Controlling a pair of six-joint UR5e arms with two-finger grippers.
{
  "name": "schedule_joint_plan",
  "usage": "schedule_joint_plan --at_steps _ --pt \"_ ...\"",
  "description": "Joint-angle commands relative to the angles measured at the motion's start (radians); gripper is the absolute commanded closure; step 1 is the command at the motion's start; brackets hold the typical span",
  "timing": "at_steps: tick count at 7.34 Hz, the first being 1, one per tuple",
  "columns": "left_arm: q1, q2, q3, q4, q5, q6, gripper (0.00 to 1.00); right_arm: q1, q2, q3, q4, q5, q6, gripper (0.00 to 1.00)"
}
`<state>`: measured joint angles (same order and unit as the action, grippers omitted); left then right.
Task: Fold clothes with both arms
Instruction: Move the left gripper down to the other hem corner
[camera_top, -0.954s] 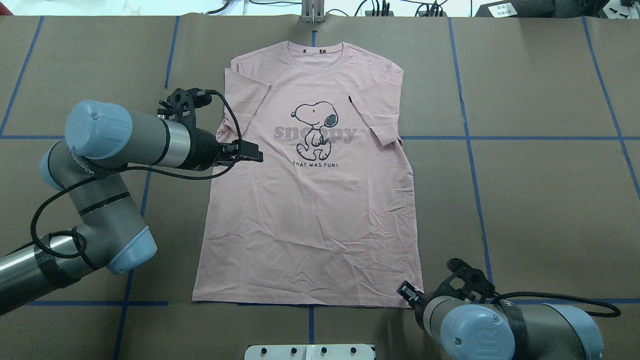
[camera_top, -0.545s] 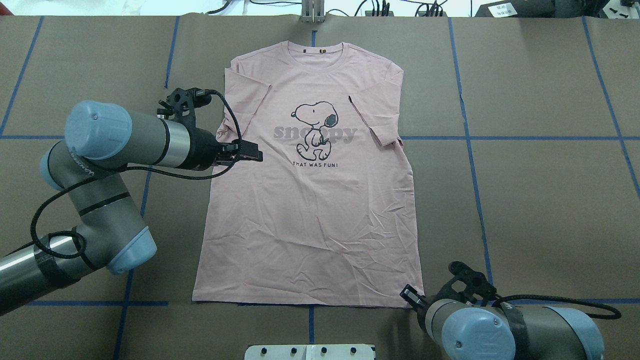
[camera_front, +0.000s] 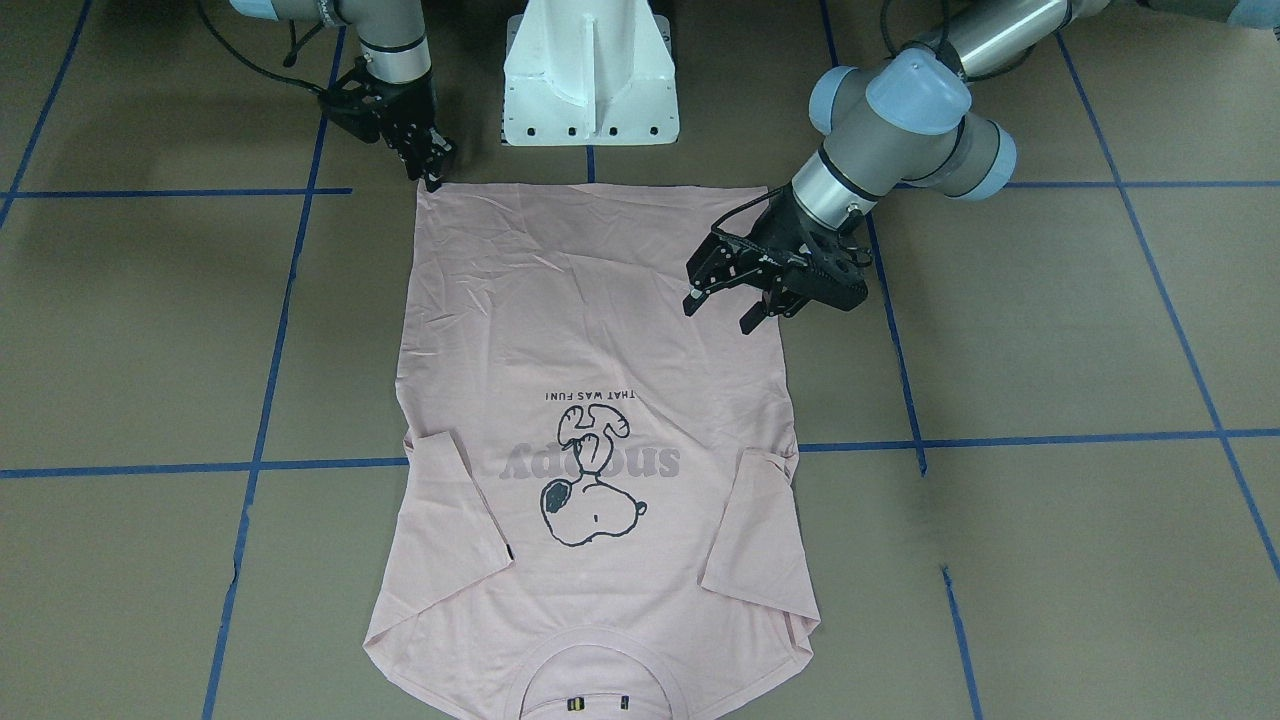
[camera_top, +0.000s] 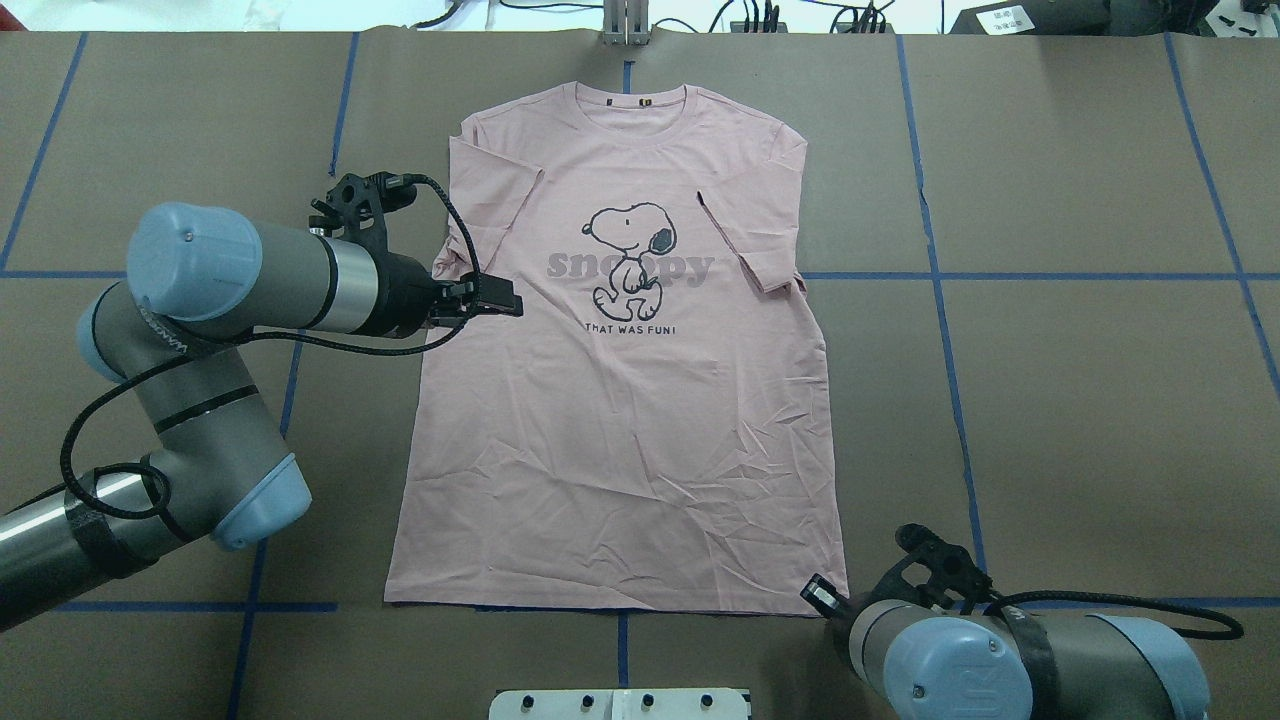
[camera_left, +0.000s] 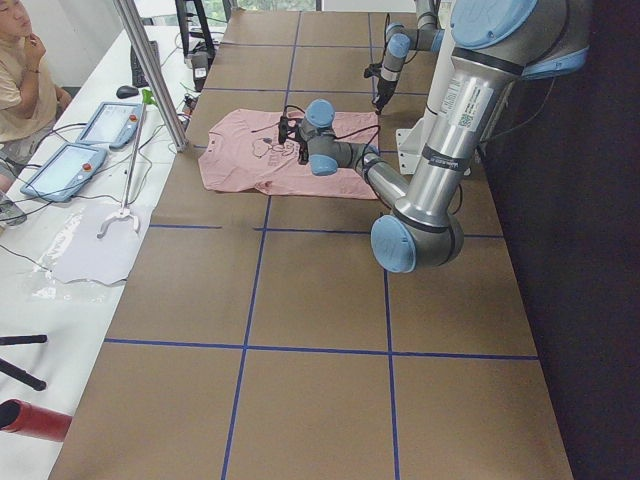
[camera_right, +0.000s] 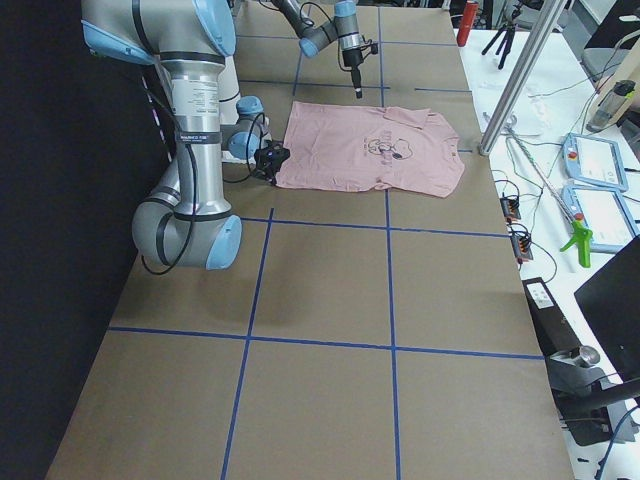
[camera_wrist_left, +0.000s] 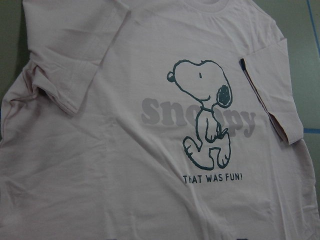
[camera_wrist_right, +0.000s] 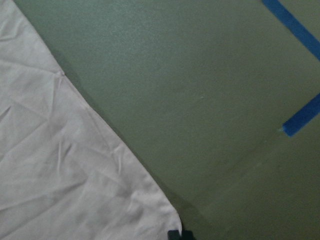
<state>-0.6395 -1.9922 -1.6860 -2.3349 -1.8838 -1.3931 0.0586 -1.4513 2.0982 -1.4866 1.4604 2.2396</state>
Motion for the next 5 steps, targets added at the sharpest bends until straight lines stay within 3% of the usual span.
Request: schedule_joint_plan --at_steps 1,2,3,5 --pt "0.076 0.079 -0.123 0.121 0.121 -0.108 0.16 0.009 -0.003 0.035 0.000 -0.005 0.000 1.00" --pt "0.207 0.158 -0.229 0.193 0.261 -0.195 0.16 0.012 -0.003 0.052 0.000 -0.003 0.000 1.00" --pt "0.283 0.191 -0.306 0.315 0.294 -0.240 0.16 0.020 0.002 0.057 0.000 0.000 -0.002 1.00" --pt "0.363 0.208 -0.339 0.449 0.298 -0.308 0.16 0.020 0.006 0.057 0.000 0.000 -0.002 1.00"
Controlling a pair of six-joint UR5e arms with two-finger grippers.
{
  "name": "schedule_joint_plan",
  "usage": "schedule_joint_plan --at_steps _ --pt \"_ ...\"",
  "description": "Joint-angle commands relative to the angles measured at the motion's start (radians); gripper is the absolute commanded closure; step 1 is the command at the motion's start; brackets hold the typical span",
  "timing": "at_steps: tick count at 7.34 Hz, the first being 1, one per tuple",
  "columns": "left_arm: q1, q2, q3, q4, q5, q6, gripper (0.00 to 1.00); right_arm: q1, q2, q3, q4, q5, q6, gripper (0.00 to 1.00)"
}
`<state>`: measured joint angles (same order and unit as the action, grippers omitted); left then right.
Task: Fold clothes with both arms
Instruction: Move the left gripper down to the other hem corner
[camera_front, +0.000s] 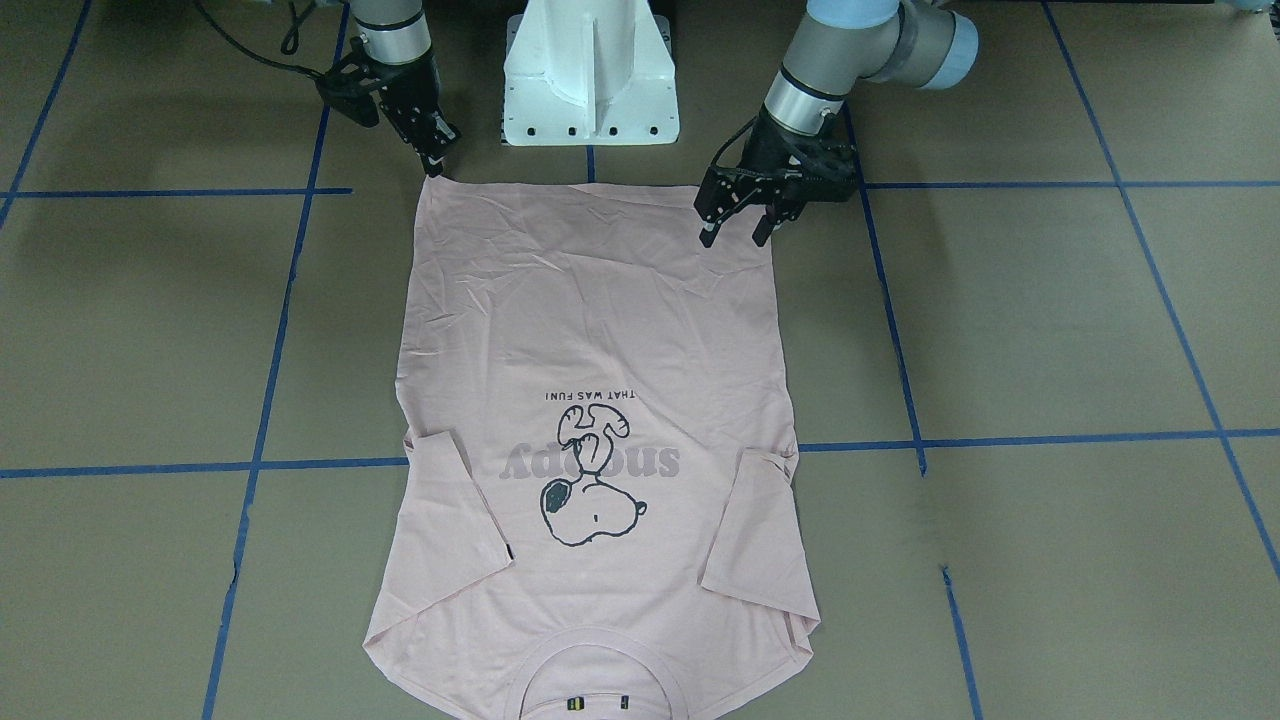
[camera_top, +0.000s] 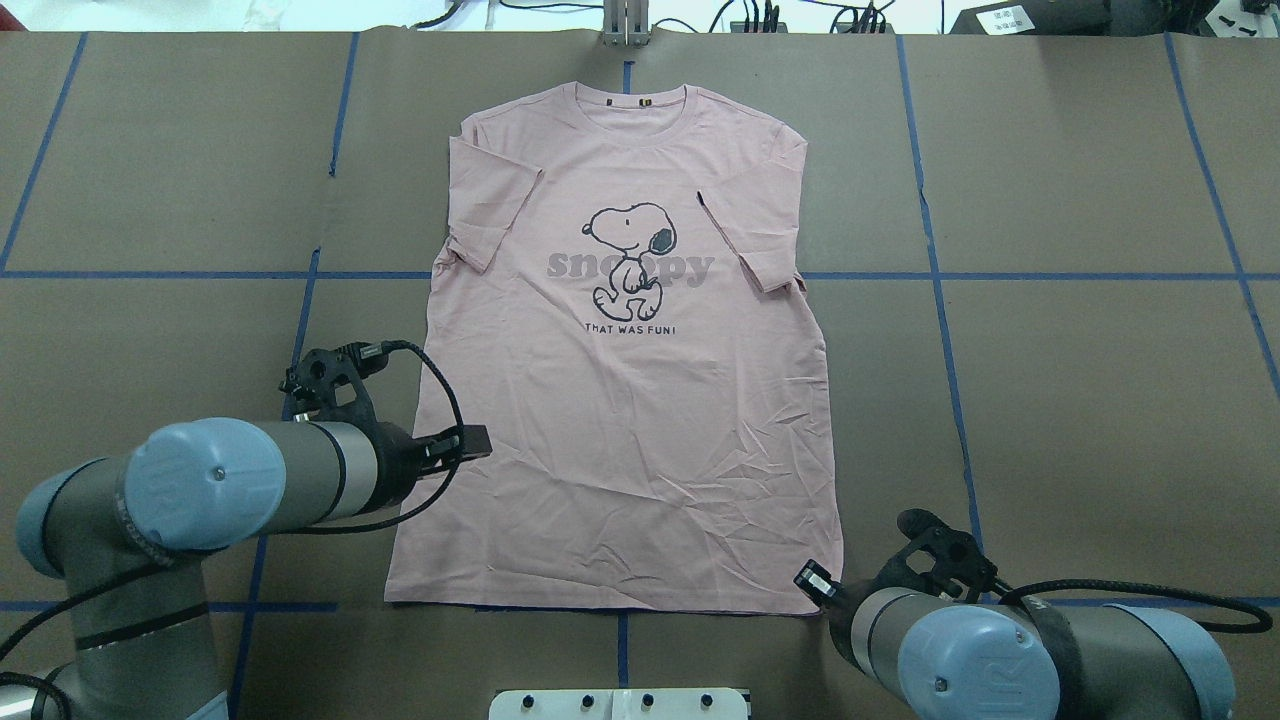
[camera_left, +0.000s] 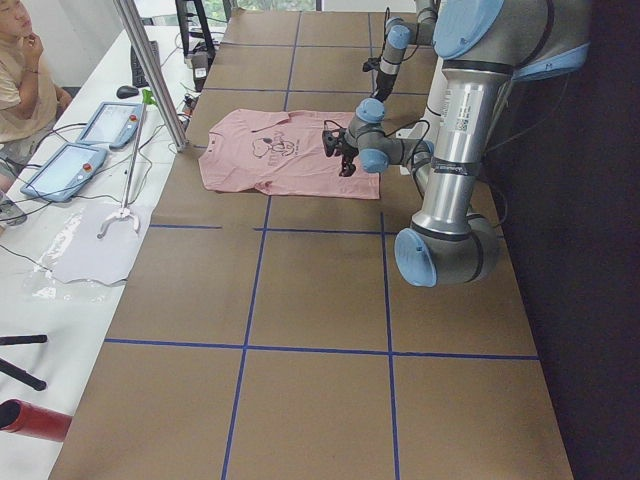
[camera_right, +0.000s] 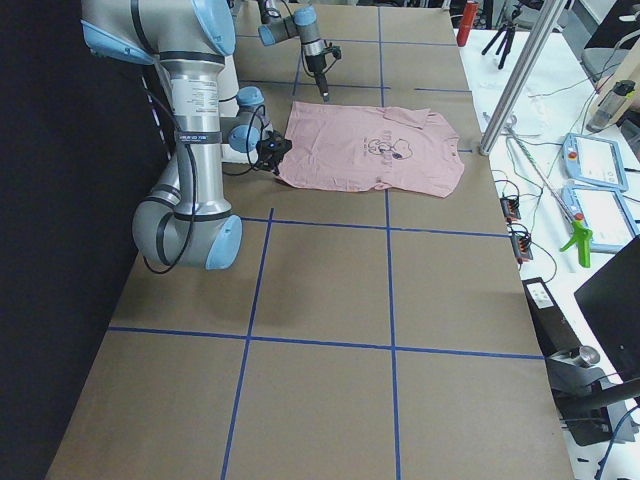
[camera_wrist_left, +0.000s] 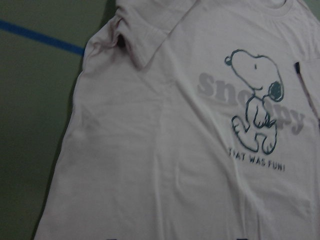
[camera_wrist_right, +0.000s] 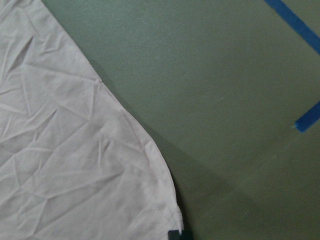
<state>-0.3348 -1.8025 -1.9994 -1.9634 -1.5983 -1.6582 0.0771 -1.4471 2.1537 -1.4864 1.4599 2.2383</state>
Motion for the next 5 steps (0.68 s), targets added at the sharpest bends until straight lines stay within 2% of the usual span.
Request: schedule_joint_plan --at_steps 1,5 --pt "0.078 0.058 -0.036 0.078 0.021 -0.075 0.16 0.003 0.001 0.002 0.000 -0.001 0.000 1.00" --pt "0.120 0.077 -0.036 0.129 0.034 -0.120 0.16 0.019 -0.003 0.003 0.000 0.000 -0.002 1.00"
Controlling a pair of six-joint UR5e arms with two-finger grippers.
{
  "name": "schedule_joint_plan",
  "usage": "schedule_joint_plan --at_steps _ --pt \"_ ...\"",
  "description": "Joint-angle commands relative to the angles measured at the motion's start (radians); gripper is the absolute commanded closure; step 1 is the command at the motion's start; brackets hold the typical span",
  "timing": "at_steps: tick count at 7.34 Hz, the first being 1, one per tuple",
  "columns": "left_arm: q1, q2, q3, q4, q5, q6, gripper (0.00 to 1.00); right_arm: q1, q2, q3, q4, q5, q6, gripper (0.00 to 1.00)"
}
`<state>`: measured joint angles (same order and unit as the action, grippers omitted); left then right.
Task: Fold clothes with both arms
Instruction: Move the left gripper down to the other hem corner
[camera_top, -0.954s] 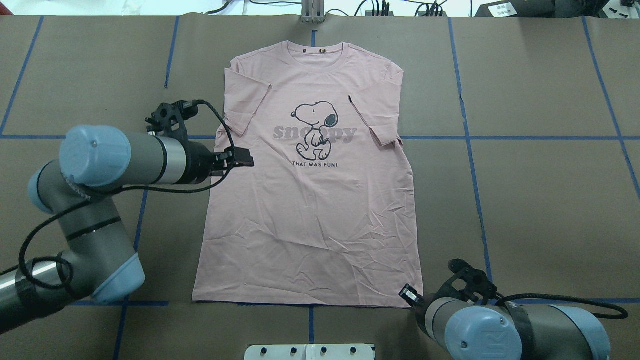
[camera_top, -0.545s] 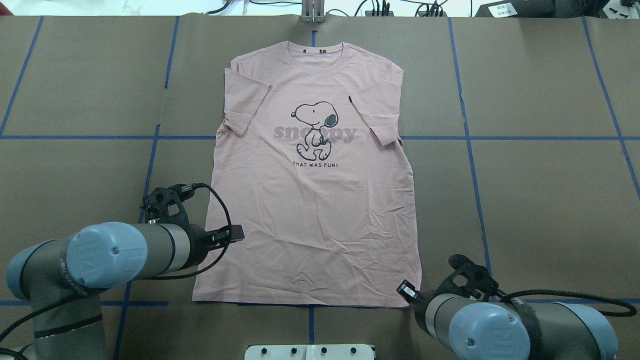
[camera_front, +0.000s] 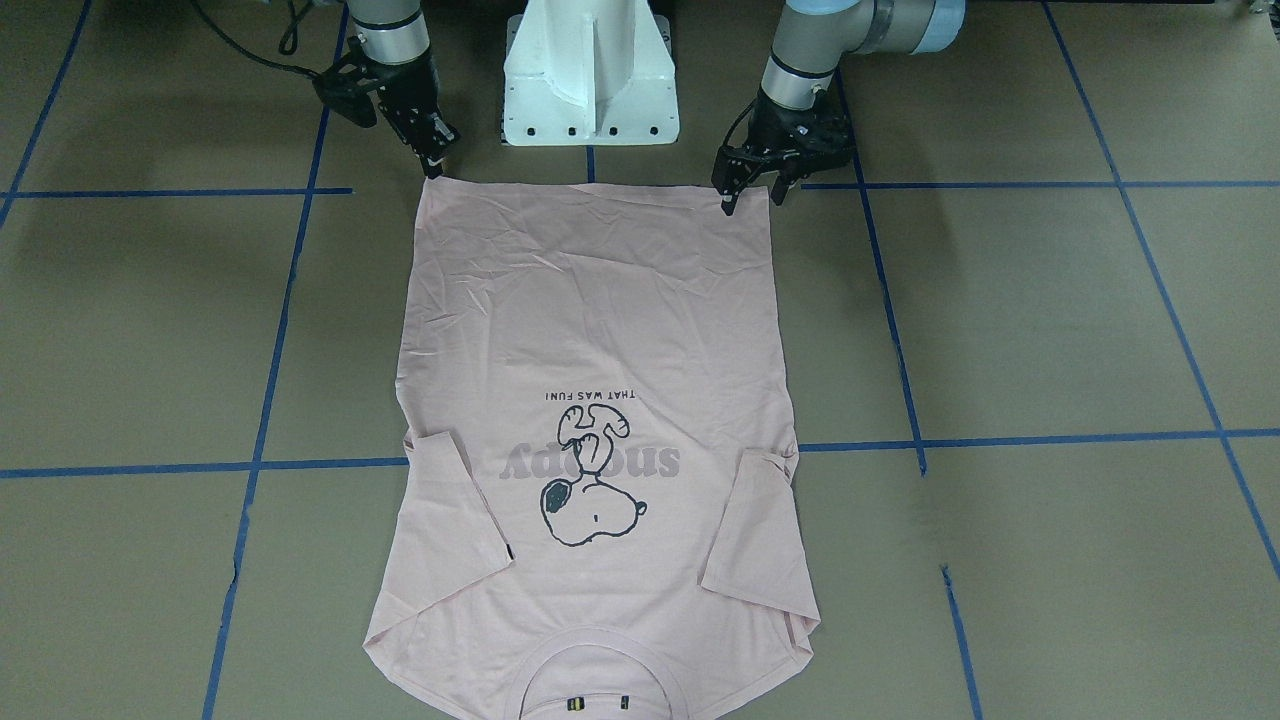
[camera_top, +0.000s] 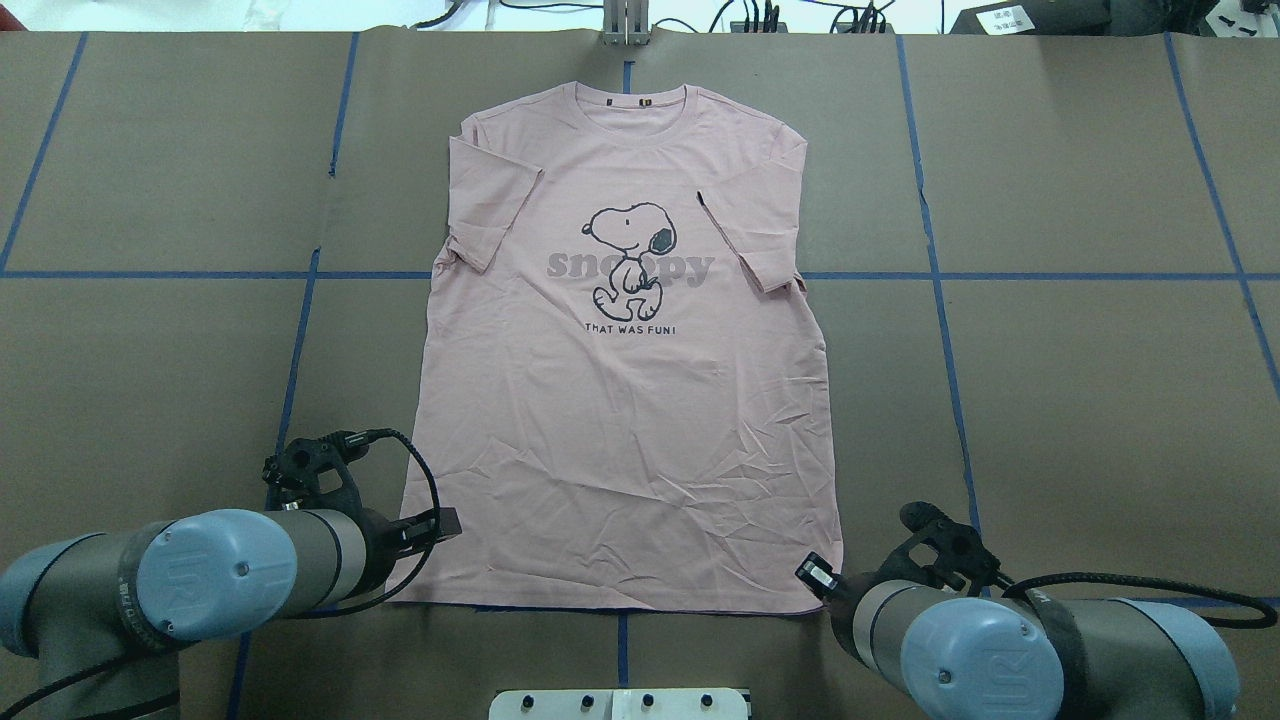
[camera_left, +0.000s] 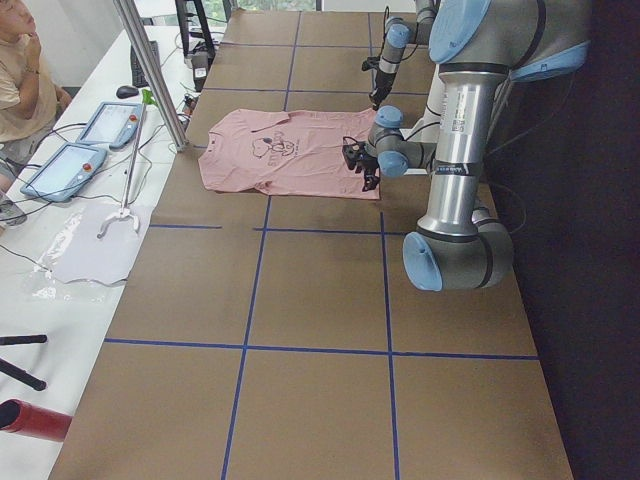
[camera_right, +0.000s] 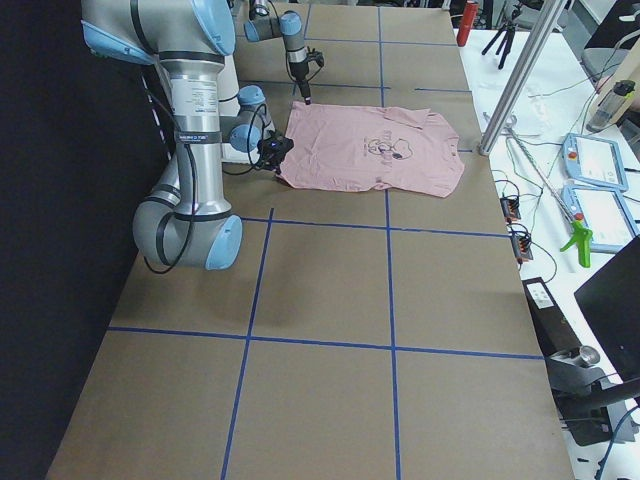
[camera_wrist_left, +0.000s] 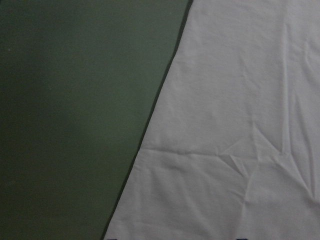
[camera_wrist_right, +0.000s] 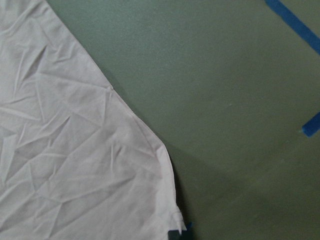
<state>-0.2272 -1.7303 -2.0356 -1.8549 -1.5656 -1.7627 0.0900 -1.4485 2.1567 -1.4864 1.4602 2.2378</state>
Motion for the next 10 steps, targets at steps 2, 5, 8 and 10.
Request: schedule_joint_plan --at_steps 2,5,8,10 --pt "0.012 0.005 -0.001 0.023 -0.001 -0.017 0.17 0.005 -0.001 0.000 0.000 0.000 -0.001 1.00" --pt "0.017 -0.002 -0.009 0.100 -0.005 -0.017 0.17 0.005 0.000 0.000 0.000 -0.001 0.000 1.00" --pt "0.026 -0.002 -0.005 0.103 -0.008 -0.018 0.22 0.005 0.000 0.000 -0.005 -0.001 0.000 1.00" --pt "0.041 -0.002 -0.002 0.115 -0.011 -0.041 0.34 0.004 0.002 0.000 -0.005 -0.001 0.000 1.00"
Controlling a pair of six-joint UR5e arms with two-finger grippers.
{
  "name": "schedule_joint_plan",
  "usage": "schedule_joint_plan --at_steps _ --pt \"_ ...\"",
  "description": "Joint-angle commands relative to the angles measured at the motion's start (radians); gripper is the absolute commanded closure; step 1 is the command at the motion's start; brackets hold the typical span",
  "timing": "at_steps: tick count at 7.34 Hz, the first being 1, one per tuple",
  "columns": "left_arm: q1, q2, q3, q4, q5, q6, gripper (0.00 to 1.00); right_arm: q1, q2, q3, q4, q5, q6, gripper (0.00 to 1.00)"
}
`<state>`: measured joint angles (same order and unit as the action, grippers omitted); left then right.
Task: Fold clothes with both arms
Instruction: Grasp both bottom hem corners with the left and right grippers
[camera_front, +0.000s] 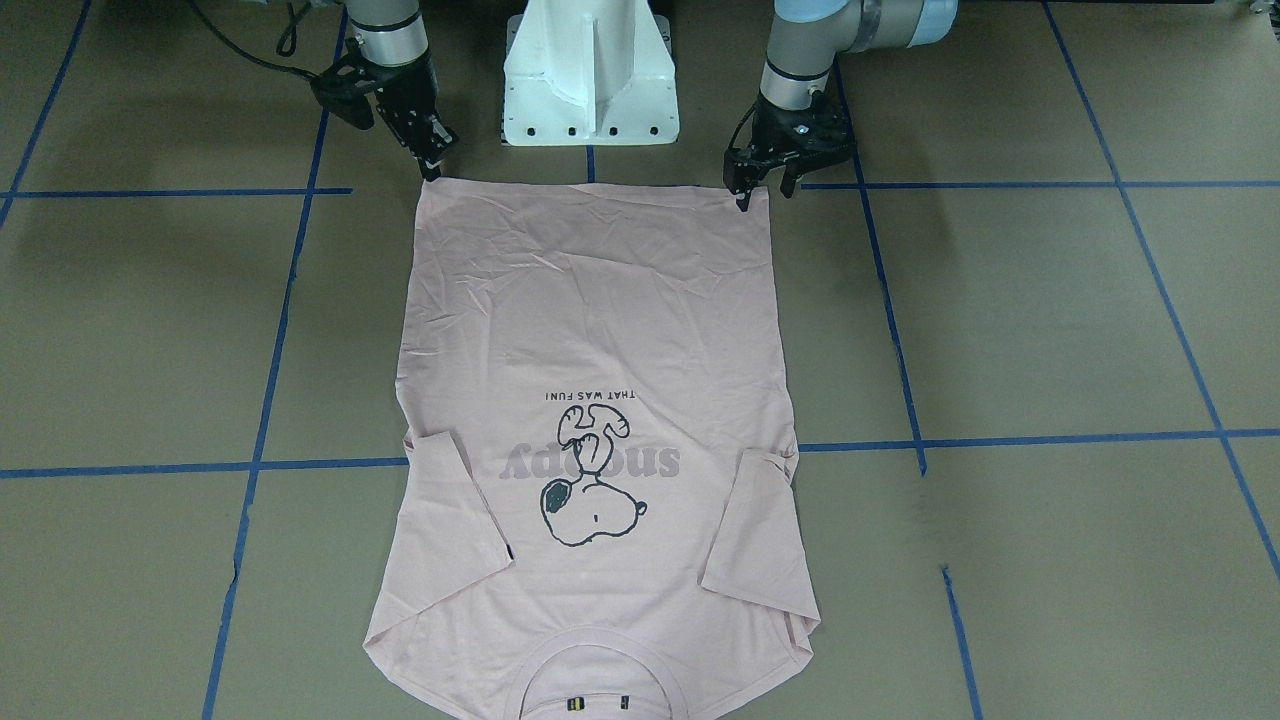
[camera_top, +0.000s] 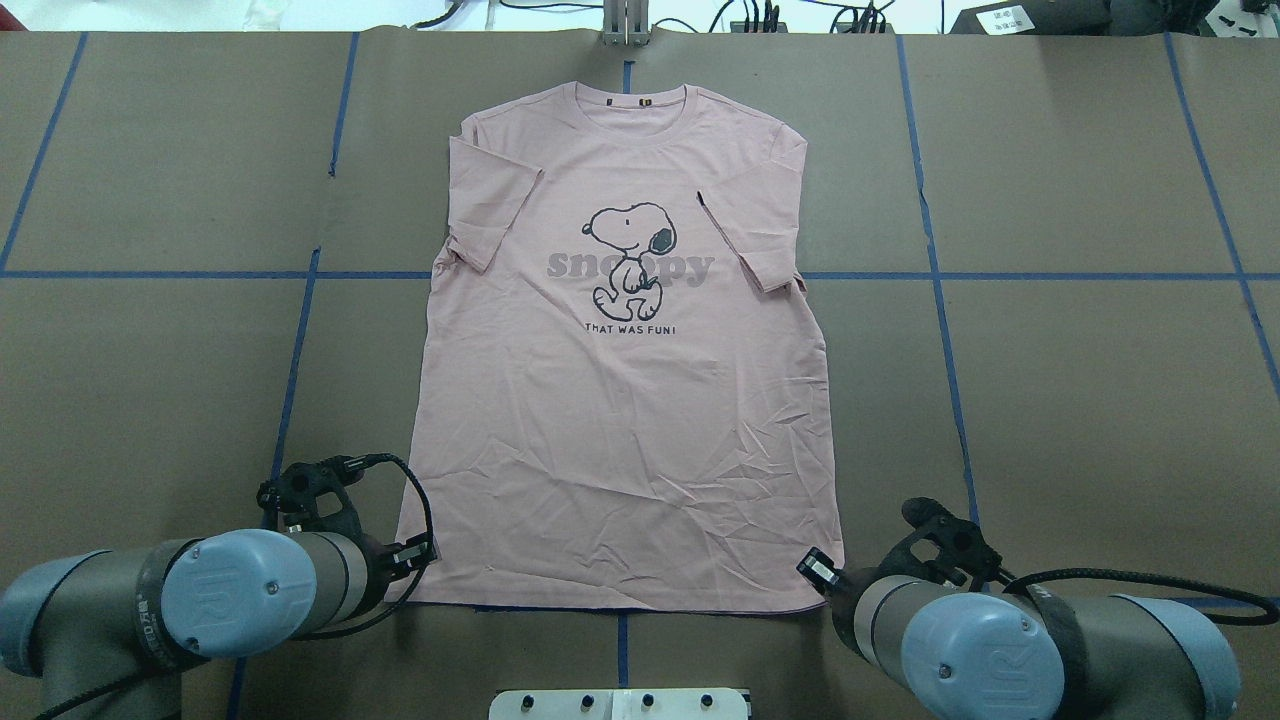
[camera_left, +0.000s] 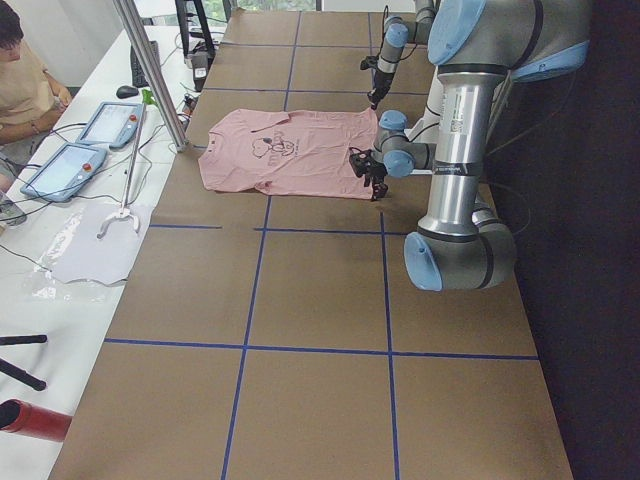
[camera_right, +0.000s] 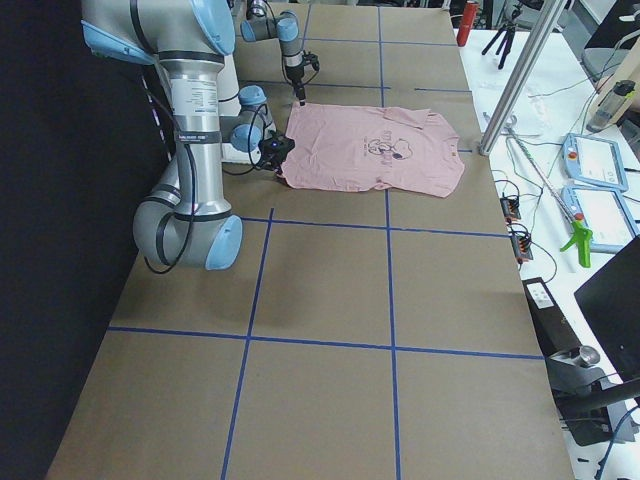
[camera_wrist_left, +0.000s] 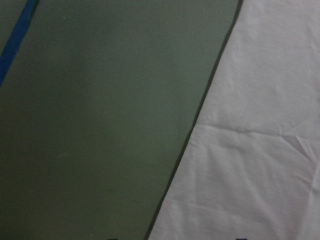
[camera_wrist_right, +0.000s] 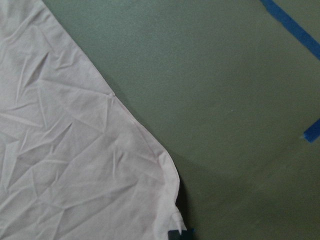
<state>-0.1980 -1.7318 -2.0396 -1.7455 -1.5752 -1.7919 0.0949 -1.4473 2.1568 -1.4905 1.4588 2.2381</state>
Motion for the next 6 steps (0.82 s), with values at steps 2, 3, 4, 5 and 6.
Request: schedule_joint_plan --at_steps 2,3,4,5,6 --pt "0.032 0.003 0.002 0.006 0.000 -0.033 0.41 -0.001 0.001 0.000 0.000 0.000 0.000 1.00" --pt "0.032 0.005 0.001 0.007 0.000 -0.034 0.48 -0.001 0.001 0.000 0.000 0.000 0.000 1.00" --pt "0.034 0.005 0.001 0.007 0.000 -0.034 0.50 -0.001 0.001 0.000 0.000 0.000 0.000 1.00" --pt "0.038 0.006 0.001 0.007 0.000 -0.034 0.51 -0.001 0.001 0.000 0.000 0.000 0.000 1.00" --pt "0.043 0.006 0.001 0.007 0.000 -0.038 0.53 -0.001 0.002 0.000 0.000 0.000 0.000 1.00"
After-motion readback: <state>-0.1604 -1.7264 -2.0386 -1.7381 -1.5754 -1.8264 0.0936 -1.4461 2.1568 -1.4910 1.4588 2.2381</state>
